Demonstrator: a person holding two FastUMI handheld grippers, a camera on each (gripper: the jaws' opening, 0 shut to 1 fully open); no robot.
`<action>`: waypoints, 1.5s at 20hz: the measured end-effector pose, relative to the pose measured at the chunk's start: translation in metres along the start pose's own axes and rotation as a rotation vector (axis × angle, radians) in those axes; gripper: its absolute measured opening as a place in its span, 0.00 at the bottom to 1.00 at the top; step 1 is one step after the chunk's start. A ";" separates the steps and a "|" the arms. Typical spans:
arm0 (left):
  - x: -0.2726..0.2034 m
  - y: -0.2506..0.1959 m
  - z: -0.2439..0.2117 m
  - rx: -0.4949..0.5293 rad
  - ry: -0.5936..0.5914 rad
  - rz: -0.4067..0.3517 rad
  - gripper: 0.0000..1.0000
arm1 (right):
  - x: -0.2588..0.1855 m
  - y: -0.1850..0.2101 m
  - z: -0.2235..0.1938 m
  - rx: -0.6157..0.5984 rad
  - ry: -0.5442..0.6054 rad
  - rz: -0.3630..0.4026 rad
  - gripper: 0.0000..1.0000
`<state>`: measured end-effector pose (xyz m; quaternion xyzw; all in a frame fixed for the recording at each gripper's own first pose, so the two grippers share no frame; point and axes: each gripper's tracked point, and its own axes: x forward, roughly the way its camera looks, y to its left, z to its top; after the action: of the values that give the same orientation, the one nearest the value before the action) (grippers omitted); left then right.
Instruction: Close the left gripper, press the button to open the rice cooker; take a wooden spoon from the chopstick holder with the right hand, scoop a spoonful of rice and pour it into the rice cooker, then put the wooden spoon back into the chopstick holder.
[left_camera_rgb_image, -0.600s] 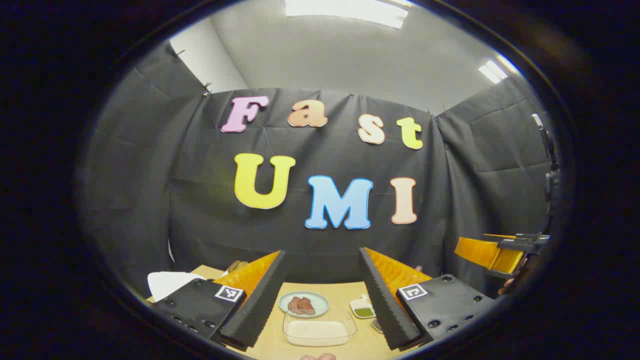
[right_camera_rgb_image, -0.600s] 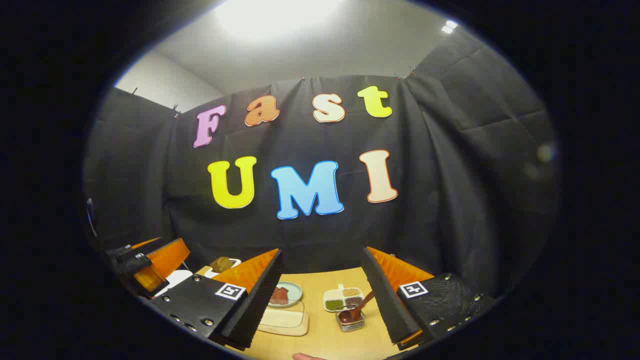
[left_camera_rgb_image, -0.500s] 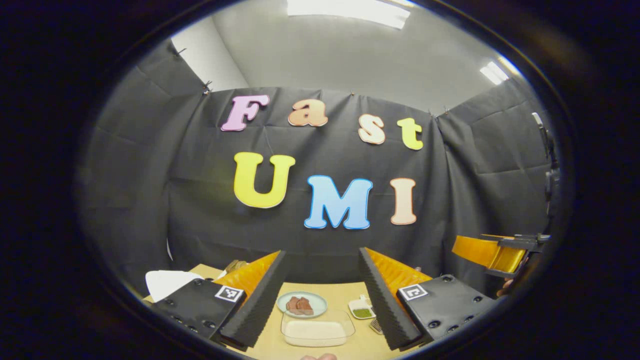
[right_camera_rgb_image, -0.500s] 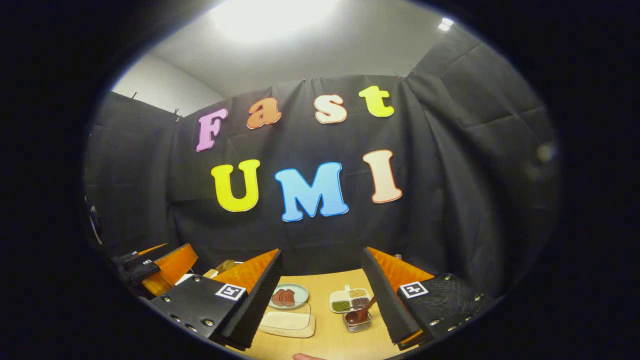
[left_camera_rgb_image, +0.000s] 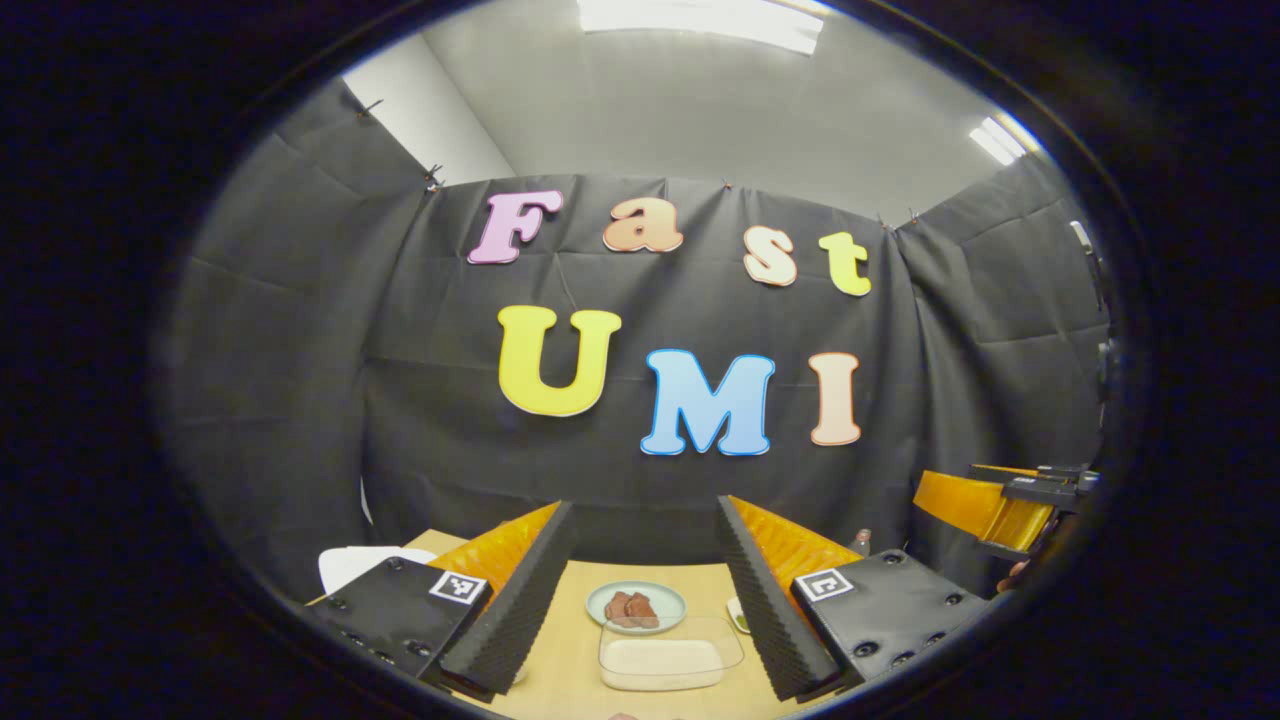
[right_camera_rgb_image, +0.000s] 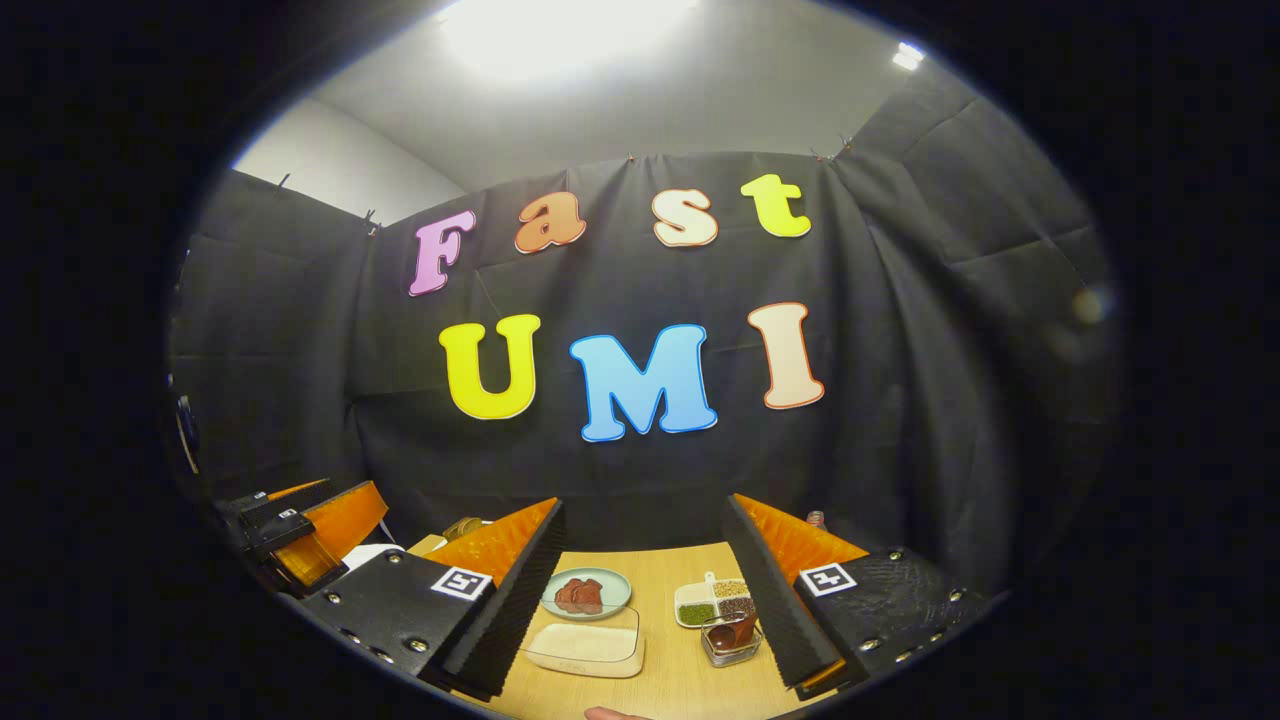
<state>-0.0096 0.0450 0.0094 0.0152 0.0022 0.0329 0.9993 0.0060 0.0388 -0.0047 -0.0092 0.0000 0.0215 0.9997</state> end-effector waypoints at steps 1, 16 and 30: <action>0.000 0.000 0.004 0.007 -0.017 0.007 0.96 | 0.001 0.002 0.000 0.002 0.001 0.003 0.96; 0.000 0.018 -0.022 0.012 0.031 -0.028 0.89 | -0.003 0.015 -0.025 -0.002 0.048 0.041 0.96; 0.010 0.189 -0.143 -0.111 0.365 0.184 0.08 | 0.014 0.026 -0.049 -0.017 0.111 0.079 0.96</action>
<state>-0.0126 0.2387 -0.1279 -0.0462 0.1800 0.1264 0.9744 0.0193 0.0644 -0.0540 -0.0188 0.0559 0.0604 0.9964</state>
